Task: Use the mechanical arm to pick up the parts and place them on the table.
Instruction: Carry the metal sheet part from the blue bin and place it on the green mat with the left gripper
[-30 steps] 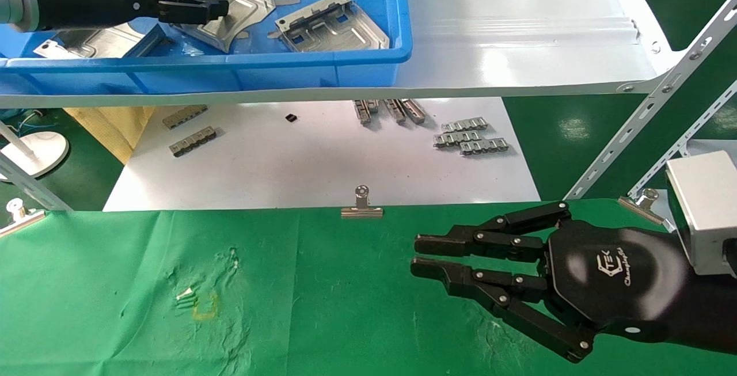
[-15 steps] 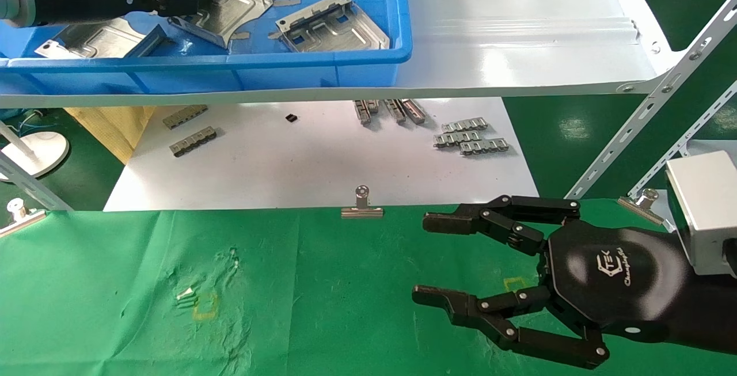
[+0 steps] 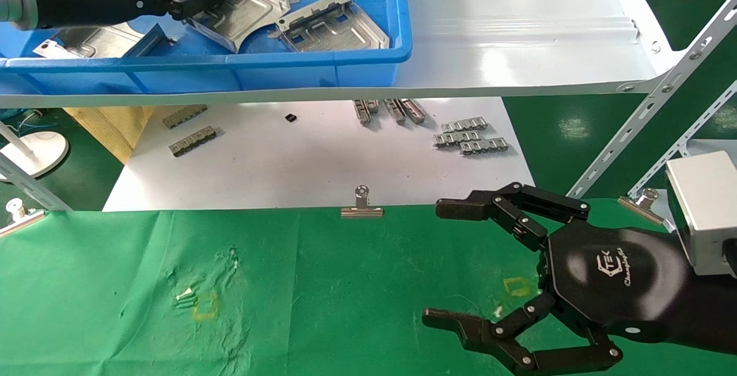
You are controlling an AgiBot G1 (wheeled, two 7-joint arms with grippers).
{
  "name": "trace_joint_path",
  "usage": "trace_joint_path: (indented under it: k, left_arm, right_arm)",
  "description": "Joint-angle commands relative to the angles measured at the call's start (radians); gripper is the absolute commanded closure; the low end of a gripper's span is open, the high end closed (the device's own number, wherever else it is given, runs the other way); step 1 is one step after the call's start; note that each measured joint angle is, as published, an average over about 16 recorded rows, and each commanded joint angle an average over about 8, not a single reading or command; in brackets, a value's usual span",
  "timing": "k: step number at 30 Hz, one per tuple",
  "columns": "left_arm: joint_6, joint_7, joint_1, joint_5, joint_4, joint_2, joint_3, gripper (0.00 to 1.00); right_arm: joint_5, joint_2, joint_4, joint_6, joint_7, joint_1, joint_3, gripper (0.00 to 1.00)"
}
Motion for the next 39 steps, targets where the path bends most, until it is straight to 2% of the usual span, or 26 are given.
trace_joint_path:
  k: [1, 7, 13, 17, 21, 25, 31, 34, 39]
  left_arm:
    - [0.026, 0.01, -0.003, -0.013, -0.007, -0.007, -0.009, 1.0]
    - [0.129, 0.062, -0.019, -0.064, -0.036, -0.039, -0.043, 1.0]
    - [0.349, 0.138, -0.018, -0.095, -0.072, -0.079, -0.058, 1.0]
    - [0.491, 0.204, 0.003, -0.113, -0.103, -0.107, -0.06, 1.0]
    - [0.557, 0.264, 0.054, -0.147, -0.188, -0.144, -0.044, 1.0]
    - [0.567, 0.294, 0.153, -0.242, -0.376, -0.221, 0.008, 1.0]
    - [0.554, 0.356, 0.321, -0.405, -0.692, -0.406, 0.147, 1.0]
    - [0.541, 0.41, 0.372, -0.396, -0.718, -0.448, 0.219, 1.0]
    - [0.534, 0.552, 0.437, -0.325, -0.646, -0.434, 0.31, 1.0]
  right_arm:
    - [0.0, 0.0, 0.0, 0.0, 0.0, 0.0, 0.0, 0.0]
    - [0.0, 0.0, 0.0, 0.0, 0.0, 0.0, 0.0, 0.0]
    - [0.0, 0.0, 0.0, 0.0, 0.0, 0.0, 0.0, 0.0]
    - [0.0, 0.0, 0.0, 0.0, 0.0, 0.0, 0.0, 0.0]
    - [0.0, 0.0, 0.0, 0.0, 0.0, 0.0, 0.0, 0.0]
    - [0.0, 0.0, 0.0, 0.0, 0.0, 0.0, 0.0, 0.0]
    - [0.0, 0.0, 0.0, 0.0, 0.0, 0.0, 0.0, 0.0]
    - [0.0, 0.0, 0.0, 0.0, 0.0, 0.0, 0.0, 0.0]
    - [0.0, 0.0, 0.0, 0.0, 0.0, 0.0, 0.0, 0.0]
